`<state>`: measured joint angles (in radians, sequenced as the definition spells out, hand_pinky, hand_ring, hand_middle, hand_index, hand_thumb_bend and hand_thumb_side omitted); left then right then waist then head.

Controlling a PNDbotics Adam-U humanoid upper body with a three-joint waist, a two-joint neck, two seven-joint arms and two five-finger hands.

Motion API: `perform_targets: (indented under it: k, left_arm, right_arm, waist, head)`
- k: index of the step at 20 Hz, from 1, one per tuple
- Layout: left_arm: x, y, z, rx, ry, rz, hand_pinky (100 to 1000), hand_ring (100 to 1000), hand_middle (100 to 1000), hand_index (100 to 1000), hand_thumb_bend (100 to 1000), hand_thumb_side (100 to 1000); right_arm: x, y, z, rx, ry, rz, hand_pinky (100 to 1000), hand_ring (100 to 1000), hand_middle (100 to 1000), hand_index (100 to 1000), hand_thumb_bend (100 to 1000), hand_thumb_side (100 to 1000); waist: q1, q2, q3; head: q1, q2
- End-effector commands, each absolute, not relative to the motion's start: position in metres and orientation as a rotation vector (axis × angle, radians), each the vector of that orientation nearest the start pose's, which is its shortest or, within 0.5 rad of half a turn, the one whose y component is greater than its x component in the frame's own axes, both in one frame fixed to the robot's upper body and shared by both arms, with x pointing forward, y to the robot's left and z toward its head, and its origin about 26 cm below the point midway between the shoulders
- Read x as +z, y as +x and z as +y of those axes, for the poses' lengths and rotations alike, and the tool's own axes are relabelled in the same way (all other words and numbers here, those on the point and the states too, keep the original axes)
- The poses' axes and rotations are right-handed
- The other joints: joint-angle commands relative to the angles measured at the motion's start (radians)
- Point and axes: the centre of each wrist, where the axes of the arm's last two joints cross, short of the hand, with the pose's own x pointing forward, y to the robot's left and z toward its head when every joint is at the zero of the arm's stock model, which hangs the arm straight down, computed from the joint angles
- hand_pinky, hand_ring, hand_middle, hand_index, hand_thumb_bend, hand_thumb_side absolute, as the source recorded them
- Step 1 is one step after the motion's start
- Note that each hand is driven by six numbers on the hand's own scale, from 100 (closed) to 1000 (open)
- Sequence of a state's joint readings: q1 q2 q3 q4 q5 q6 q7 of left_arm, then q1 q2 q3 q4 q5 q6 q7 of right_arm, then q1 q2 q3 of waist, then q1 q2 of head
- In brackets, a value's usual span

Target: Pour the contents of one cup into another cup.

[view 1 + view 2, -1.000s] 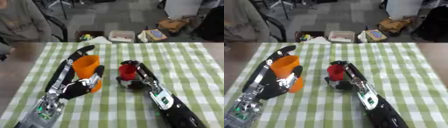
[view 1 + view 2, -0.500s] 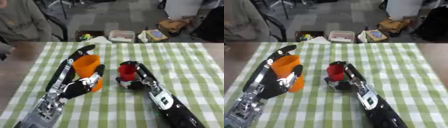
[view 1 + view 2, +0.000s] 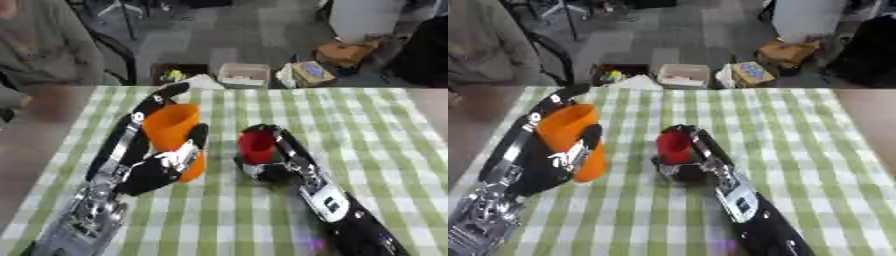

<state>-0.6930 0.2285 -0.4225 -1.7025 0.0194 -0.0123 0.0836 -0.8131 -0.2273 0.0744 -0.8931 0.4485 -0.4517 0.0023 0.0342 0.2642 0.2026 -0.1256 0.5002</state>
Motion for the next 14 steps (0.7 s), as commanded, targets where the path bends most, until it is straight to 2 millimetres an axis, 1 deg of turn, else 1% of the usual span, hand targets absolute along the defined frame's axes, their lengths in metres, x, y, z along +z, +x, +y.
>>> perform_targets:
  k: [1,4,5,9,12,14]
  left_arm:
    - [0.224,0.34,0.112,-0.713,-0.236,-2.301,376,466,458,890,100,408]
    - [0.224,0.336,0.113,-0.727,-0.247,-2.294,376,466,457,889,100,396]
    - [0.224,0.336,0.113,-0.732,-0.25,-2.289,376,466,457,889,100,411]
    - [0.219,0.332,0.113,-0.765,-0.259,-2.27,375,467,456,886,100,408]
    - [0.215,0.331,0.113,-0.792,-0.258,-2.254,375,467,453,884,100,409]
    - [0.213,0.33,0.114,-0.81,-0.258,-2.245,376,468,452,883,100,408]
  right_arm:
    - [0.119,0.467,-0.247,0.869,-0.41,-2.064,381,532,237,762,100,100]
    - [0.128,0.468,-0.264,0.867,-0.458,-2.059,386,535,239,765,100,100]
    - [0.133,0.469,-0.271,0.867,-0.479,-2.059,387,535,239,765,100,100]
    - [0.157,0.471,-0.296,0.871,-0.576,-2.075,391,535,241,765,100,100]
    - [0.18,0.473,-0.306,0.881,-0.637,-2.111,398,535,245,765,100,100]
    - [0.195,0.473,-0.309,0.898,-0.665,-2.139,402,535,249,766,100,100]
  waist:
    - [-0.004,-0.023,-0.002]
    - [-0.009,-0.027,-0.002]
    - [-0.011,-0.028,-0.002]
    - [-0.019,-0.035,-0.001]
    - [-0.023,-0.037,-0.003]
    - [-0.026,-0.039,-0.004]
  head:
    - [0.0,-0.003]
    - [-0.001,-0.008]
    - [-0.002,-0.01]
    - [-0.003,-0.012]
    - [-0.005,-0.013]
    - [-0.006,-0.014]
